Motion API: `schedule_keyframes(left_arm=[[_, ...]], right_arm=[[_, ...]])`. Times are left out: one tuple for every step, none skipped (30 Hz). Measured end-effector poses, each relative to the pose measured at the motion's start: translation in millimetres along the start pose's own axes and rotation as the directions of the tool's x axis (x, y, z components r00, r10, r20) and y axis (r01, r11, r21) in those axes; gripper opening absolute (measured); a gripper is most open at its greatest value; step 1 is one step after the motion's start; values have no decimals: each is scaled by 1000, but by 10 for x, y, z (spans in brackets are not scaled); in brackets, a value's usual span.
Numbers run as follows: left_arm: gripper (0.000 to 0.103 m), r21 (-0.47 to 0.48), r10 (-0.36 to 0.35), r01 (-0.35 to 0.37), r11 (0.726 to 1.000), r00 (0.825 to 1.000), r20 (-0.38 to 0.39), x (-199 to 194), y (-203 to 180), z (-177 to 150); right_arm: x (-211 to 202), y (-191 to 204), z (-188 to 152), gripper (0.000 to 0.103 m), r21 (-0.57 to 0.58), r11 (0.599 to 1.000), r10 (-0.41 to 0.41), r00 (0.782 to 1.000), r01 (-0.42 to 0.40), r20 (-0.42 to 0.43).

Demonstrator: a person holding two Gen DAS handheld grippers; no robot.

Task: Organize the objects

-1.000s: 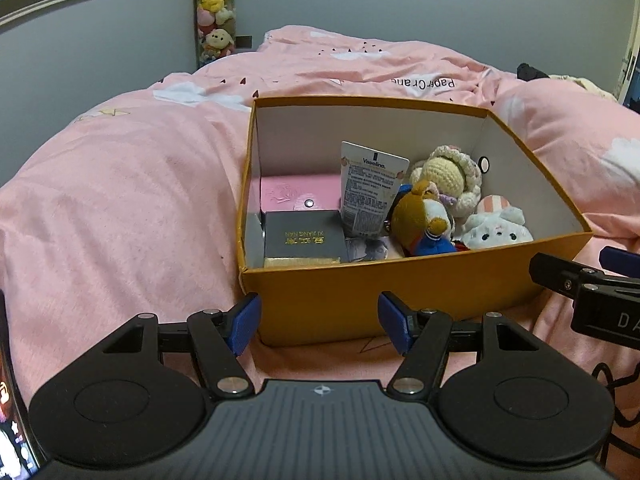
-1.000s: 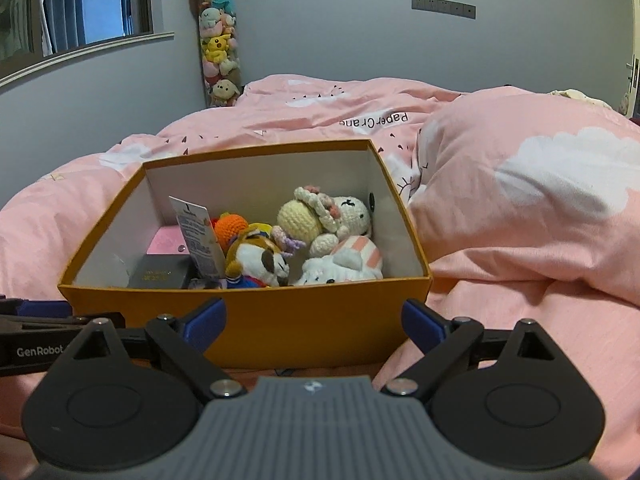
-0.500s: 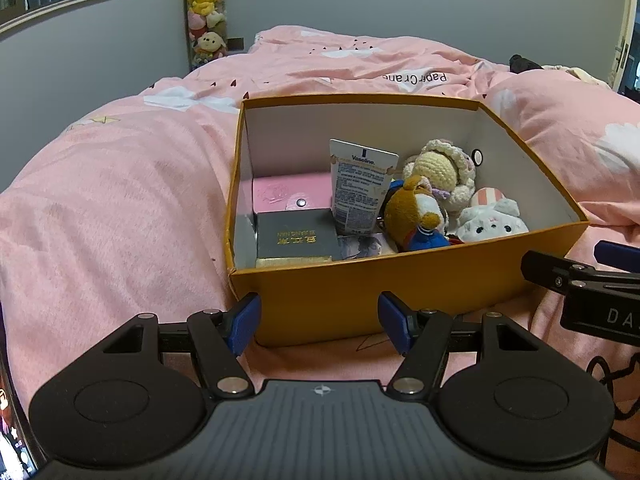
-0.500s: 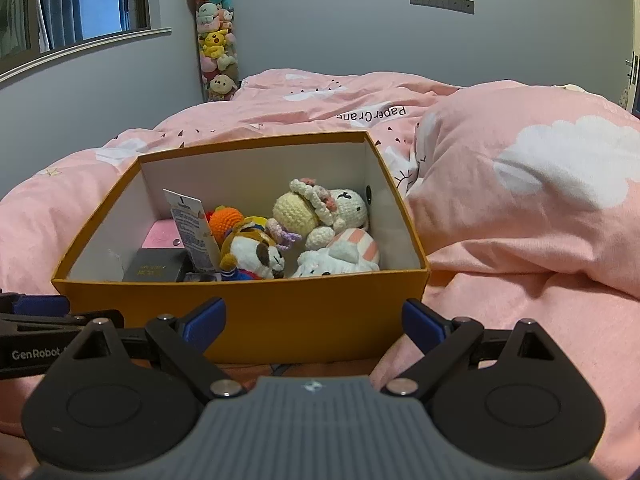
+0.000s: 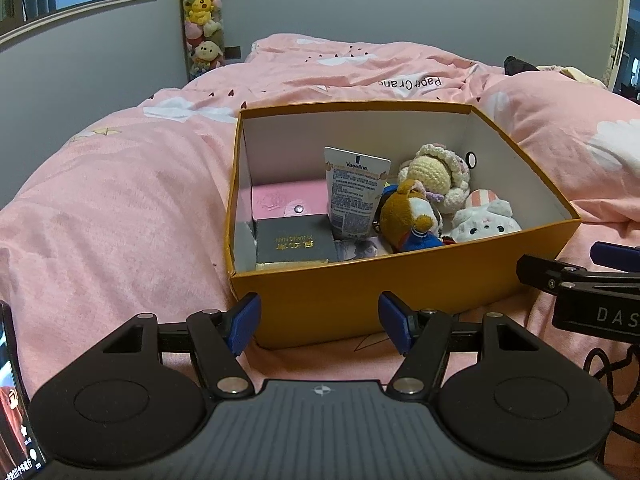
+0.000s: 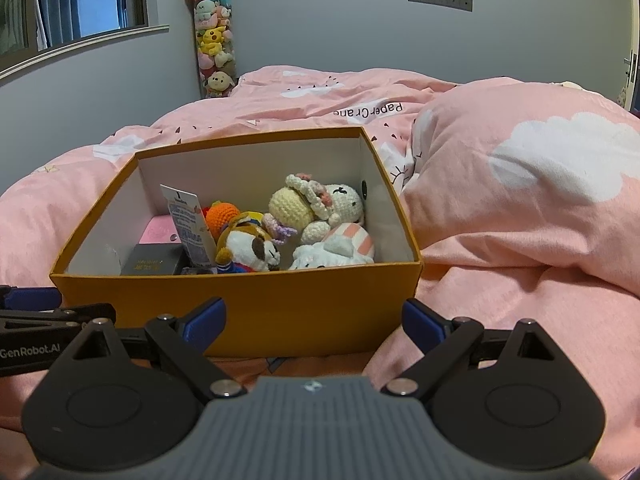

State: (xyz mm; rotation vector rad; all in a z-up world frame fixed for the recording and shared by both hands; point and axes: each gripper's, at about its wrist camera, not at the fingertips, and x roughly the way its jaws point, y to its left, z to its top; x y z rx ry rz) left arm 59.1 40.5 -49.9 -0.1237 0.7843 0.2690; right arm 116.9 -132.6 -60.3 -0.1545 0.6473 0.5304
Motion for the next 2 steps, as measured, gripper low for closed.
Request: schedule_keyframes(left_arm=[[77,-1,-1,1,1000,1000,0,-5,-1,0],[77,-2,-3,3,1000,1000,0,-9,0,0]], right_arm=[[0,0,-1,95,0,1000,0,1000,0,0],[-2,-2,-3,95,0,1000,0,1000,0,0]])
